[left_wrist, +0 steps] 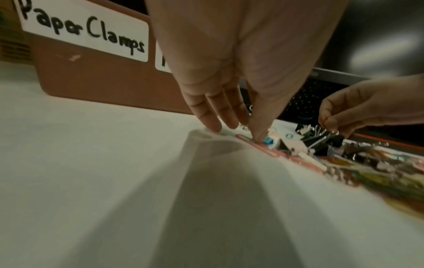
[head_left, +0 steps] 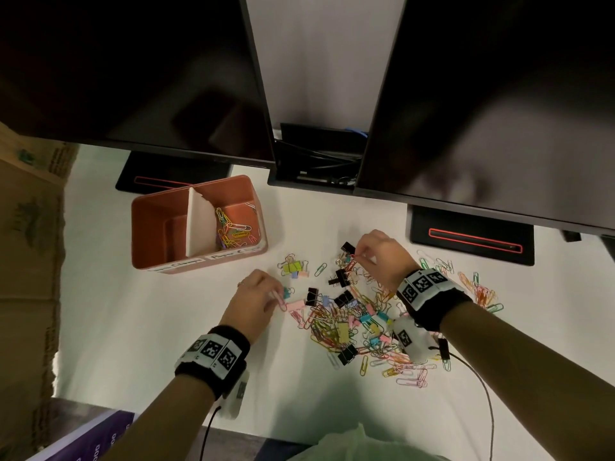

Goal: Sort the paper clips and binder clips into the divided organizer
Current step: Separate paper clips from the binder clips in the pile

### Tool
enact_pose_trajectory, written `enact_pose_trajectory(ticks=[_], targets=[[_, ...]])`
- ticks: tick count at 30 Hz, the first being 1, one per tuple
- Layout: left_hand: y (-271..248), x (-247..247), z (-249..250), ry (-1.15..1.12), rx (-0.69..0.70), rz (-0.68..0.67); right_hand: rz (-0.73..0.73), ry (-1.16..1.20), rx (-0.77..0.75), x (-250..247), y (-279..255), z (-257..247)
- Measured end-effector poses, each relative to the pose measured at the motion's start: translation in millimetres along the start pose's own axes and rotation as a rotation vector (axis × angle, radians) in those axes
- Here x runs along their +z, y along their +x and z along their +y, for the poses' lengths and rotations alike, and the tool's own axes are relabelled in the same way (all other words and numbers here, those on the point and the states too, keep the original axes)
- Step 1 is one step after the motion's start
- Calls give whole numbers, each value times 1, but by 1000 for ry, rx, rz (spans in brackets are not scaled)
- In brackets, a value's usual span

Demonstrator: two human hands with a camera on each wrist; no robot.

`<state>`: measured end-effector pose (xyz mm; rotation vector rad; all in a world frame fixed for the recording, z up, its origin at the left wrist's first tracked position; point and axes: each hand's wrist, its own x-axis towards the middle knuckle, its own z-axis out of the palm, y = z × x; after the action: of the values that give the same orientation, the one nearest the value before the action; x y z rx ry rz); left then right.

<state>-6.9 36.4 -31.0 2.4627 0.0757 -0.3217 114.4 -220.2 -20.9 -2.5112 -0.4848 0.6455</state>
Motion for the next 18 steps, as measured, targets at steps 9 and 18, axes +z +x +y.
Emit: enact_pose_trajectory(ticks=[9, 18], targets=[[5, 7, -3, 81, 143, -55, -377, 65, -27, 4, -14, -3], [7, 4, -9, 161, 123, -33, -355, -134, -52, -5, -6, -8]])
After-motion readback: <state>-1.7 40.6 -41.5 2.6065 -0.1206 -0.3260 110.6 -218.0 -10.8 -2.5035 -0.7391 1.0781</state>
